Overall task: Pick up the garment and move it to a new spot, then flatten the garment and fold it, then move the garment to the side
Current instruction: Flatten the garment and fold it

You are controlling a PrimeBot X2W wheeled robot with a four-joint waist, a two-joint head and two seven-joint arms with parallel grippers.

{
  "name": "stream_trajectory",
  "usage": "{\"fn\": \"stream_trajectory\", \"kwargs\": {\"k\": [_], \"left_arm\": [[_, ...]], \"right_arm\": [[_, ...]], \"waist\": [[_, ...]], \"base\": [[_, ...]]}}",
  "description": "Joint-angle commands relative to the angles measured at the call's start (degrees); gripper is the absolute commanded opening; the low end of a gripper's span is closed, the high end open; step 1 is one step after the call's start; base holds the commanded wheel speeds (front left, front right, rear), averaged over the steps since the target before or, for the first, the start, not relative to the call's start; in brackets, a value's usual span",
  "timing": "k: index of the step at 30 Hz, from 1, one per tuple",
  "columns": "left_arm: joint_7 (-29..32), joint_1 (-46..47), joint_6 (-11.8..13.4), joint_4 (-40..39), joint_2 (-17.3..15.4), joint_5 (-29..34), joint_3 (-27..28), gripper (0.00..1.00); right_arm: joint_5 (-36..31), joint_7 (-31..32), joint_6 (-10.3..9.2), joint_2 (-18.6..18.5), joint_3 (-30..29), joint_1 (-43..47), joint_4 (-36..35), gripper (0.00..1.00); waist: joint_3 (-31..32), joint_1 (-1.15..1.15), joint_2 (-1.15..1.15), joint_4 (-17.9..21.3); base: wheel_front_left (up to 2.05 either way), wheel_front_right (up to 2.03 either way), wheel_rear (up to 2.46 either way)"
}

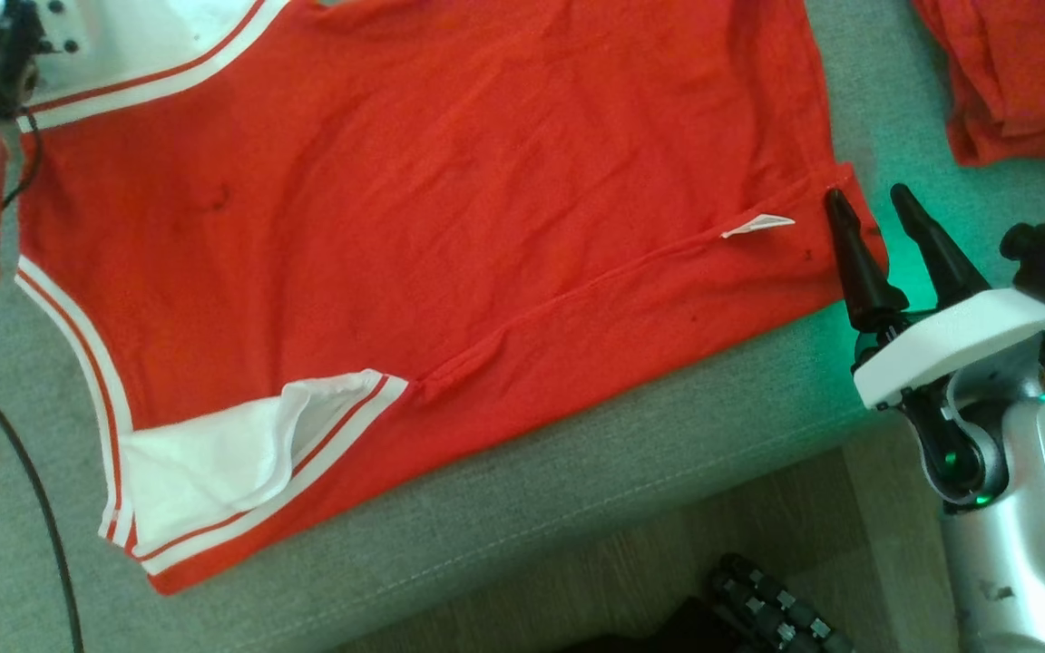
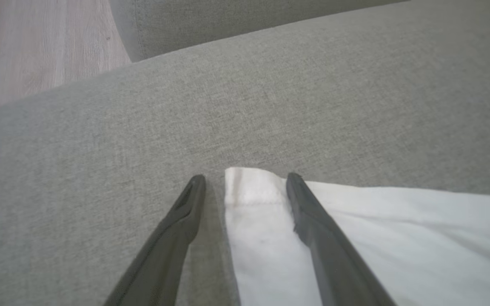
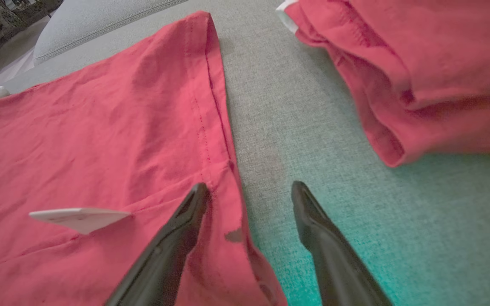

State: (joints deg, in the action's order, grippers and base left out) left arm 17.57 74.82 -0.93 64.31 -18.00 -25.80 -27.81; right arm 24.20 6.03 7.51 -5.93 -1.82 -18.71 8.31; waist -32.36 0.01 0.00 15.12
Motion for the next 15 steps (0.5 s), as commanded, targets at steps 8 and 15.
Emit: {"fn": "stream_trajectory", "kwargs": {"k": [8, 15], "left_arm": [[-1.35, 3.92, 1.19, 1.63, -2.99, -1.25, 1.81, 1.00], [-1.83, 5.05, 0.59, 3.04, -2.86, -2.43, 2.27, 0.97]], "right_arm": [[-0.15, -0.62, -0.02, -0.92, 0.08, -0.49, -1.96, 1.00], [-0.65, -0.54, -0.02, -0.60, -0.52, -0.32, -2.17, 1.00]], "waist": [[-0.07, -0.01, 0.00, -0.22], [-0.13, -0.01, 0.00, -0.74]], "base": [[0.00, 0.00, 0.00], [0.00, 0.00, 0.00]]}}
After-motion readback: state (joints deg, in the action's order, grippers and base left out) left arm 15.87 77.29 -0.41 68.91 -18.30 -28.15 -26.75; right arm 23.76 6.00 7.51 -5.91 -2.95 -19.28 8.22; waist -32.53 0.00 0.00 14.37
